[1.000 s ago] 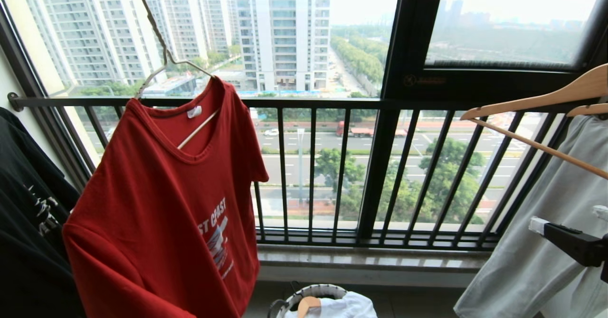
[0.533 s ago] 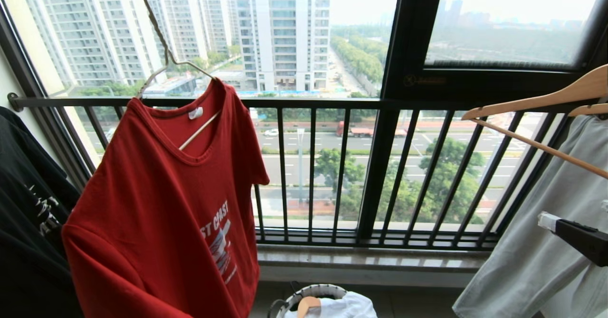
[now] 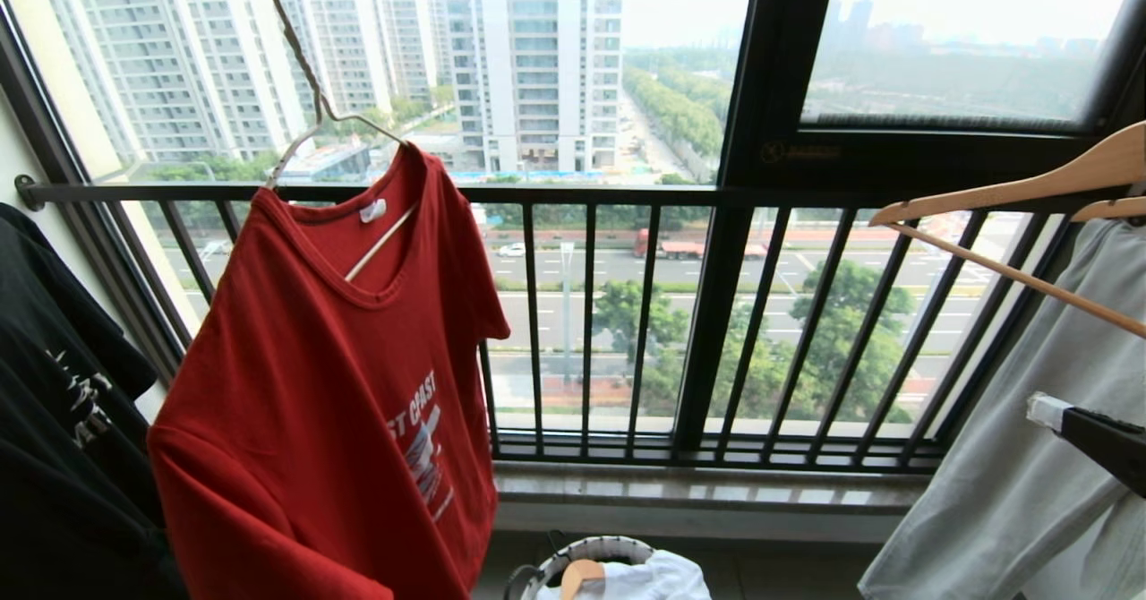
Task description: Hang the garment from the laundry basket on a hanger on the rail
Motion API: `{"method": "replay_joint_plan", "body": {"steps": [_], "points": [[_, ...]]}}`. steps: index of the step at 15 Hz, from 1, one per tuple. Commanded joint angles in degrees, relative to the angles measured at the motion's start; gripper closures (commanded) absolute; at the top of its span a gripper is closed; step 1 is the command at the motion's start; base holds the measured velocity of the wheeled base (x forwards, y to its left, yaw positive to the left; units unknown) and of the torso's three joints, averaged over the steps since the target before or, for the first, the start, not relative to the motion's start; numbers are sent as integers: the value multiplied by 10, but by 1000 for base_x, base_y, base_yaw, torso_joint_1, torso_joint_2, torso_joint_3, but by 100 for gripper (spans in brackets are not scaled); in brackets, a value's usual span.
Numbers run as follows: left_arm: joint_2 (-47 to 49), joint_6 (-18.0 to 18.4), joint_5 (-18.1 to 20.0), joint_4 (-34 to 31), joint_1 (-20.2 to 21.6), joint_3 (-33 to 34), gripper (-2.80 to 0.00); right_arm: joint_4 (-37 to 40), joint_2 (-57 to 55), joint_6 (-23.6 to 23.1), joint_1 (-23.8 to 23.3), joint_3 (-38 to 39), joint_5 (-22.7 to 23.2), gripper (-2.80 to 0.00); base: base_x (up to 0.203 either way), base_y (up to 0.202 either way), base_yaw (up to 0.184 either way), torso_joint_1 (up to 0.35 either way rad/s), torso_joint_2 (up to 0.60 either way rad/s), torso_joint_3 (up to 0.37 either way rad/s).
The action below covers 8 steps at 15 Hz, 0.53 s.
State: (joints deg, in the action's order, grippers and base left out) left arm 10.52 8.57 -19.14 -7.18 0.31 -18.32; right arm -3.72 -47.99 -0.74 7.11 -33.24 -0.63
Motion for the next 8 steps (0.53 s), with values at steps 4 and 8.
{"method": "replay_joint_plan", "body": {"steps": [4, 8], "points": [[-104, 33, 191, 26, -5, 130, 0, 1, 51, -1, 0, 6, -1, -280, 0, 0, 0, 0, 0, 0], [-105, 28, 212, 48, -6, 175, 0, 4, 100, -2, 1, 15, 1, -280, 0, 0, 0, 0, 0, 0]]}}
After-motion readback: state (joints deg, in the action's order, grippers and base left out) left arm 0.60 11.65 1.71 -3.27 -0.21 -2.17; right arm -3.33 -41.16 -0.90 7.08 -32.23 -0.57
